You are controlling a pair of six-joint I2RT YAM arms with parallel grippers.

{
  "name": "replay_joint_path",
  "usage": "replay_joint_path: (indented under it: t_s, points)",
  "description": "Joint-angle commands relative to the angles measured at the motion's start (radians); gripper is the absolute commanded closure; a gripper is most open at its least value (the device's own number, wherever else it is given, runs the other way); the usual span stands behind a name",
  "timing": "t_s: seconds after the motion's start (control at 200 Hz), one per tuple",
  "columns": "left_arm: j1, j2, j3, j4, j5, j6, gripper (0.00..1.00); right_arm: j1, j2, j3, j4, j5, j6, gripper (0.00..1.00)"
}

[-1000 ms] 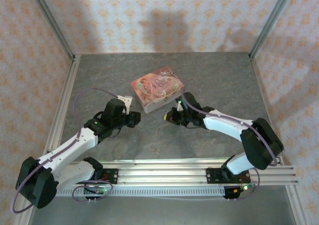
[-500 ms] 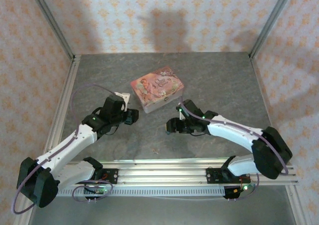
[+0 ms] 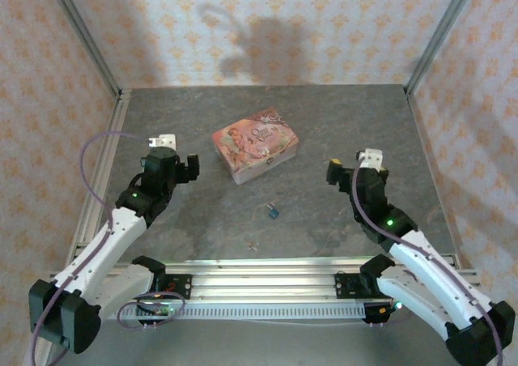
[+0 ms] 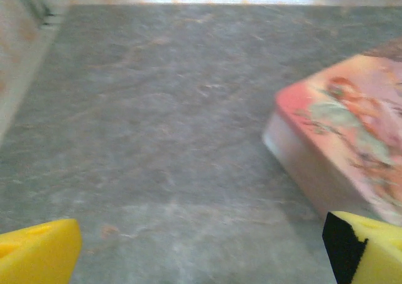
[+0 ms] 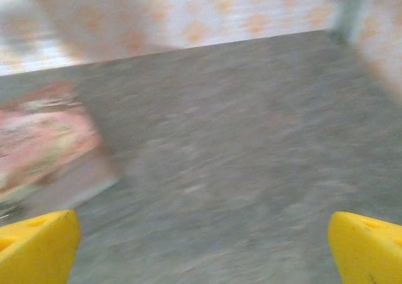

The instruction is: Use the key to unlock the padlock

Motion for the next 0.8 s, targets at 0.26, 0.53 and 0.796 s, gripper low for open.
replay_joint_path:
  t_s: [0.26,0.53,0.796]
  points:
    - [0.015,0.231,-0.294,0.687,-0.132,0.15,0.0,-0.284,0.342,-0.321,0.867,0.001,-0.083,0.0]
    - [0.116,0.42,-0.33,1.017,0.009,0.235,0.0,-0.392,0.663,-0.272,1.132,-0.13,-0.117,0.0]
    - [0.235,0.547,-0.254,0.973,0.141,0.144,0.0,-0.444,0.816,-0.144,1.045,-0.186,-0.088,0.0]
